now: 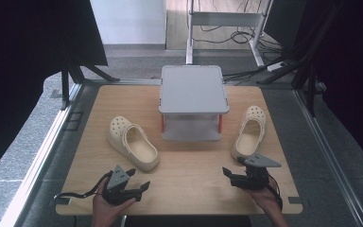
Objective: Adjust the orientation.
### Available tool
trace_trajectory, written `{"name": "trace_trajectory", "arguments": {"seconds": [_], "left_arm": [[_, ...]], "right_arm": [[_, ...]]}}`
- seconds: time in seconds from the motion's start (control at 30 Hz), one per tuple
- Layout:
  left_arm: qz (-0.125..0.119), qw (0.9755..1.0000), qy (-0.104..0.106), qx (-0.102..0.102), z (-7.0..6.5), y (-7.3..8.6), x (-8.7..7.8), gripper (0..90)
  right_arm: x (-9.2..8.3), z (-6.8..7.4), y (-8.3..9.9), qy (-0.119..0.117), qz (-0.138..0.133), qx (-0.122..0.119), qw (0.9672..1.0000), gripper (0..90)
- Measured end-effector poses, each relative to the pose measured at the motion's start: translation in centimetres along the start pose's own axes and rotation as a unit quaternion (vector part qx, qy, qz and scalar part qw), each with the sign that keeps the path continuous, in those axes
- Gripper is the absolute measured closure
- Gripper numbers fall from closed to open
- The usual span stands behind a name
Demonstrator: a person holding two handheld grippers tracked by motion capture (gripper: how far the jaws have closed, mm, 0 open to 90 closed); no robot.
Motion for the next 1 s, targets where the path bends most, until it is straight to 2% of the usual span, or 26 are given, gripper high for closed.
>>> {"name": "trace_trajectory", "arguments": {"seconds": [0.17,0.2,0.3,0.4,0.57,0.7,0.73,0.77,0.83,0.97,1.0], "left_arm": [[0.002,1.0000,0.003,0.000,-0.1,0.1,0.1,27.1],[0.003,1.0000,0.001,0.005,-0.1,0.1,-0.2,27.2],[0.002,1.0000,-0.003,0.009,-0.1,0.2,-0.4,27.3],[0.004,0.9999,0.005,0.009,-0.4,0.4,-0.3,27.3],[0.008,0.9999,0.005,0.006,-0.5,0.5,-0.3,27.4],[0.007,0.9999,0.007,0.002,-0.5,0.4,-0.3,27.4],[0.008,0.9999,0.008,0.002,-0.5,0.4,-0.2,27.4],[0.008,0.9999,0.008,0.002,-0.5,0.4,-0.2,27.4],[0.010,0.9999,0.010,0.002,-0.5,0.4,-0.1,27.4],[0.007,0.9999,0.014,0.001,-0.4,0.3,-0.2,27.5],[0.007,0.9999,0.014,0.001,-0.4,0.3,-0.3,27.5]], "right_arm": [[0.1,-0.2,0.2,0.001,0.008,-0.004,1.0000,26.8],[0.0,-0.2,0.1,-0.003,0.008,-0.006,0.9999,29.5],[-0.1,-0.1,-0.2,-0.002,0.010,-0.010,0.9999,30.4],[0.0,0.2,-0.4,-0.002,0.016,-0.016,0.9998,31.8],[0.4,1.2,-1.2,-0.010,0.027,-0.028,0.9992,34.0],[1.2,1.8,-2.0,-0.027,0.035,-0.037,0.9984,34.6],[1.9,2.4,-2.9,-0.043,0.034,-0.038,0.9978,34.6],[1.9,2.4,-2.9,-0.043,0.034,-0.038,0.9978,34.6],[2.8,3.4,-4.1,-0.063,0.031,-0.051,0.9963,35.4],[3.9,4.3,-5.2,-0.078,0.030,-0.057,0.9949,35.8],[4.7,5.0,-6.0,-0.088,0.032,-0.063,0.9937,36.1]]}}
Point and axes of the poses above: each handheld gripper's, and its own axes: x roughly forward along the jaws, y roughly out of its underside, z roughly to its left, the point moved 5 cm from there along x, roughly forward along the jaws, and after that the axes turned 3 degrees about y, right-handed, at the moved point
